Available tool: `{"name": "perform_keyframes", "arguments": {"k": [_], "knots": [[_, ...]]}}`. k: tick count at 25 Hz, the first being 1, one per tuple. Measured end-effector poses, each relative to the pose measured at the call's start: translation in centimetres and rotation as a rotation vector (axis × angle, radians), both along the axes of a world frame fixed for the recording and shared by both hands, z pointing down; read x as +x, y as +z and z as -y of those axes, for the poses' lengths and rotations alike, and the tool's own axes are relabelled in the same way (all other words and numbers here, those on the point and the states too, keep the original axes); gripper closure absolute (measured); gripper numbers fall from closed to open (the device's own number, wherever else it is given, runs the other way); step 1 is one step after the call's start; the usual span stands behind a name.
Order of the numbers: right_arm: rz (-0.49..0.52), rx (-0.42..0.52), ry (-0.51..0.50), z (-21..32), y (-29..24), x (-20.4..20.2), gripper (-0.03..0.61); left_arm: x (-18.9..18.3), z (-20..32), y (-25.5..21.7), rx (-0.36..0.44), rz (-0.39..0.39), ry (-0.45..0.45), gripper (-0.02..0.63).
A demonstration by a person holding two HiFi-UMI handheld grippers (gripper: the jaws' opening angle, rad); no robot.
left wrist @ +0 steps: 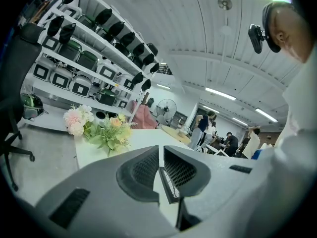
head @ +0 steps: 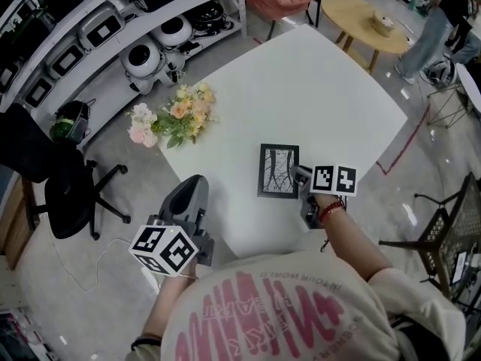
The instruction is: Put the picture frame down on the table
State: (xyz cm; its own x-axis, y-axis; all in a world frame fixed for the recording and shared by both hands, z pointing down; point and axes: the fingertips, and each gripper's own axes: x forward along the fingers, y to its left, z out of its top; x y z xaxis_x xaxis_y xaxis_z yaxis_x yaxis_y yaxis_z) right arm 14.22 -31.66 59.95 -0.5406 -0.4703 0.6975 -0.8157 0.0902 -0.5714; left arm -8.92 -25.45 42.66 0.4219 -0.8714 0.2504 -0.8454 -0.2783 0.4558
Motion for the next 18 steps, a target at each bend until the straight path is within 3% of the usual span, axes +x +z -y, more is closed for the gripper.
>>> {"name": "perform_keyframes", "arguments": {"k": [18], "knots": [[-0.1, 0.003, -0.013, -0.02, 0.06, -0.03, 0.48, -0.38, -0.88, -0.41, 0.008, 0.004, -0.015, 0.583]]}}
